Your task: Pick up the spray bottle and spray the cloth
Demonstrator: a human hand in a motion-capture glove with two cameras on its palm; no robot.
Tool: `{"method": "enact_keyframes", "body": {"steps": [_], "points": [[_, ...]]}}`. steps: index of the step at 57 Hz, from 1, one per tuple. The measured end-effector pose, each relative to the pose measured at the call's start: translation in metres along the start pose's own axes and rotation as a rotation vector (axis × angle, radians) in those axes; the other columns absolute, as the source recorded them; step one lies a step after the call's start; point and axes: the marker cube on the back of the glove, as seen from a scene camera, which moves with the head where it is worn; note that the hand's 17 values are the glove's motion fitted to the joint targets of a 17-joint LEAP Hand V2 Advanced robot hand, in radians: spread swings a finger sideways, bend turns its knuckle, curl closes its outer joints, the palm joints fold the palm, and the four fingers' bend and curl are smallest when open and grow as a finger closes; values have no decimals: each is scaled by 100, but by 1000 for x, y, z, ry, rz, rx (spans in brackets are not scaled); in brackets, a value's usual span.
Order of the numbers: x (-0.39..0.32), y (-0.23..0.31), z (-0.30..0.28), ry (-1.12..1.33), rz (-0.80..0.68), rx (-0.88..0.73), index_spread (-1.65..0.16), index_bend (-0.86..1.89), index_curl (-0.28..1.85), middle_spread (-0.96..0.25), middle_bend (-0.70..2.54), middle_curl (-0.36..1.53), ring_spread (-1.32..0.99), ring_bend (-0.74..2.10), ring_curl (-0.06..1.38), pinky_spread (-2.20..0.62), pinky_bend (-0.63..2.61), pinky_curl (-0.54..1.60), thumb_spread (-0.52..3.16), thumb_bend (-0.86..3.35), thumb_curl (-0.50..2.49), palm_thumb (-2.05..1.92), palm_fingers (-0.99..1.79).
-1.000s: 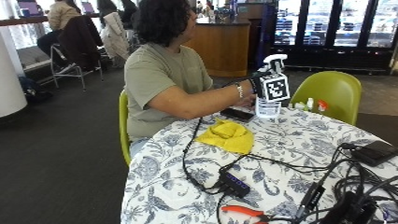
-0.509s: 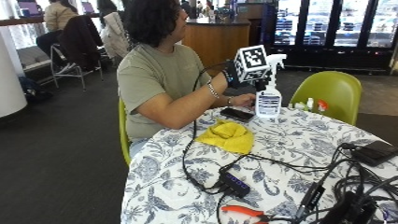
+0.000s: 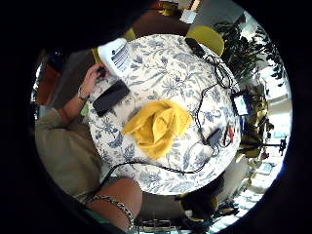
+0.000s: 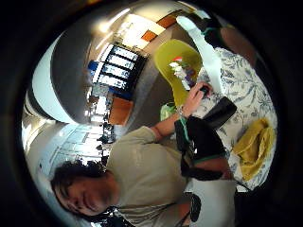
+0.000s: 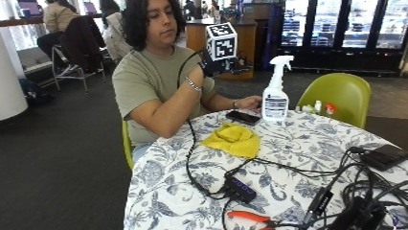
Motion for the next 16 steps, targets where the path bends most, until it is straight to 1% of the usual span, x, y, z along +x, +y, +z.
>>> {"method": "enact_keyframes", "body": {"steps": [9, 16], "points": [[-4, 16, -4, 165, 63, 11, -41, 24, 39, -8, 20, 36, -7, 19, 30, 17, 13, 23, 111, -2, 44, 69, 39], [-6, 20, -5, 180, 63, 9, -41, 26, 39, -8, 20, 36, -8, 19, 29, 17, 14, 22, 112, -2, 43, 69, 39]]}}
